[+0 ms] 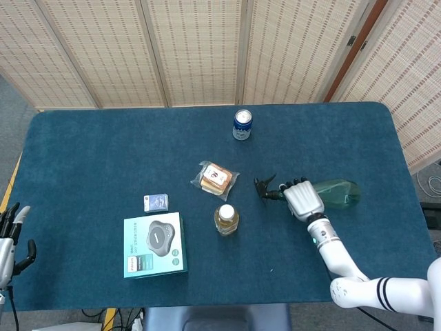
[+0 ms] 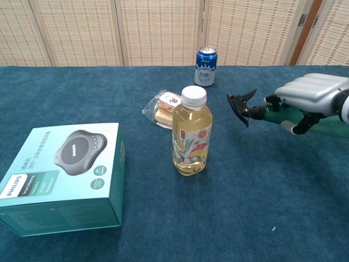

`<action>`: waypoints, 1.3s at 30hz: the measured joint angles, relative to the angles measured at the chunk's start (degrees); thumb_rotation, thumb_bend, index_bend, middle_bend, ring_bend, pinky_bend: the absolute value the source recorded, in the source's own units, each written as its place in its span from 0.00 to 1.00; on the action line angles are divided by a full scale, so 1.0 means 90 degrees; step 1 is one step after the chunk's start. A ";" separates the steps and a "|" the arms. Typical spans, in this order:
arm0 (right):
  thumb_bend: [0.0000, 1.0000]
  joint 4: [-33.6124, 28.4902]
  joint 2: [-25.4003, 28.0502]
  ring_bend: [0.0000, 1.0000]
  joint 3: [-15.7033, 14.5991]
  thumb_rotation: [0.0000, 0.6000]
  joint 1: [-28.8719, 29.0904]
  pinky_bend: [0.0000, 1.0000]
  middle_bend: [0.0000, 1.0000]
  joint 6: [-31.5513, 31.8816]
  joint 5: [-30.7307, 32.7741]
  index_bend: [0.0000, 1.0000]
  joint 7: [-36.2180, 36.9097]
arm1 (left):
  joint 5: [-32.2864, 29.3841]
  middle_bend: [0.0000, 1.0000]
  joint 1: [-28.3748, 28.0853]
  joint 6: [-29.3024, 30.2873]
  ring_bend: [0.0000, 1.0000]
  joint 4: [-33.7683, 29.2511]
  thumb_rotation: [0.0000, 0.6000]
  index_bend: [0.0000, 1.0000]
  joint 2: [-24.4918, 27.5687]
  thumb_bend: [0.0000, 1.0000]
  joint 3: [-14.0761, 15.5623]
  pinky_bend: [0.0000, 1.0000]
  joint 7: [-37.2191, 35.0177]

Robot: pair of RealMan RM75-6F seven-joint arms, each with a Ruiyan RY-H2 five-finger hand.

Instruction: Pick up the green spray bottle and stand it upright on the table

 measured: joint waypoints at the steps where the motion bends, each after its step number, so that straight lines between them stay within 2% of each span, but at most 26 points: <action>1: 0.45 -0.0052 0.0069 0.30 0.0036 1.00 -0.0080 0.35 0.51 0.0075 -0.0150 0.45 0.0211 | -0.0010 0.00 -0.0020 -0.0030 0.00 -0.0021 1.00 0.05 0.0011 0.59 -0.0008 0.00 0.0012; 10: 0.44 -0.0450 0.0577 0.30 0.0366 1.00 -0.0670 0.35 0.51 0.0655 -0.1333 0.45 0.1836 | -0.0105 0.00 -0.0111 -0.0219 0.00 -0.0091 1.00 0.05 0.0014 0.59 -0.0021 0.00 0.0089; 16: 0.44 -0.0476 0.0749 0.30 0.0556 1.00 -0.1094 0.35 0.51 0.1014 -0.2132 0.45 0.3015 | -0.0075 0.00 -0.0168 -0.0273 0.00 -0.0245 1.00 0.05 0.0048 0.59 -0.0002 0.00 0.0231; 24: 0.44 -0.0452 0.0798 0.30 0.0793 1.00 -0.1474 0.35 0.51 0.1339 -0.2701 0.45 0.4363 | 0.0005 0.00 -0.0214 -0.0308 0.00 -0.0433 1.00 0.05 0.0049 0.59 0.0063 0.00 0.0446; 31: 0.44 -0.0133 0.0696 0.30 0.0936 1.00 -0.1832 0.35 0.51 0.1579 -0.3256 0.45 0.6013 | 0.0071 0.00 -0.0244 -0.0310 0.00 -0.0564 1.00 0.05 0.0083 0.59 0.0103 0.00 0.0614; 39: 0.44 0.0317 0.0551 0.30 0.1018 1.00 -0.2228 0.35 0.51 0.2024 -0.3806 0.45 0.7333 | 0.0071 0.00 -0.0291 -0.0360 0.00 -0.0575 1.00 0.05 0.0068 0.59 0.0116 0.00 0.0683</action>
